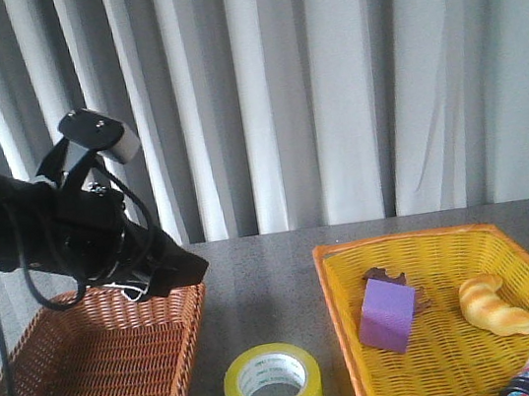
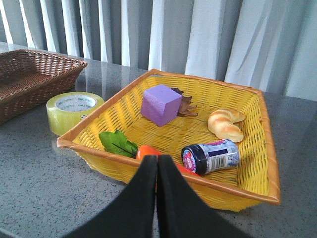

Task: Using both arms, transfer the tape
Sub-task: 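Move the left gripper over the tape roll and lower onto its rim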

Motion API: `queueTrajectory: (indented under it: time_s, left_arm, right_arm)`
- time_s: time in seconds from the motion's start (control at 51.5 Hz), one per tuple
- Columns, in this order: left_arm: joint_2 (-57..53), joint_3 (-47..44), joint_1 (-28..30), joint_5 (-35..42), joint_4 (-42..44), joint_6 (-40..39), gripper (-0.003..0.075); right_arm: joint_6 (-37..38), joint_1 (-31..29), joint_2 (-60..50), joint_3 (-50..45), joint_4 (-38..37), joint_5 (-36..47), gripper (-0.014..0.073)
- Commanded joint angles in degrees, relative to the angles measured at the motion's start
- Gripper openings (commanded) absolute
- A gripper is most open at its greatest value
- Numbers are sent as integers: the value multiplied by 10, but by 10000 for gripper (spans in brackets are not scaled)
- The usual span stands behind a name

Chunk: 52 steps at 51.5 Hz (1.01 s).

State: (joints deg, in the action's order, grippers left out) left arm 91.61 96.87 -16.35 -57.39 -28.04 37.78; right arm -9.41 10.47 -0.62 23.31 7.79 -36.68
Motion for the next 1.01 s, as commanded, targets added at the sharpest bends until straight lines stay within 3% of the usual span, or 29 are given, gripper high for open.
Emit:
queueTrajectory:
  time_s: [0.0,0.485,0.989]
  left_arm:
    - [19,46,-3,12,-24,26,470]
    - [171,130,-27,5,50,64,470]
    - [245,135,-38,42,84,63,470]
  right_arm:
    - [0,-3,15,14,6,39,-5]
    - [0,-3,15,14,8,38,-5]
    - [0,-3,15,14,8,8,-5]
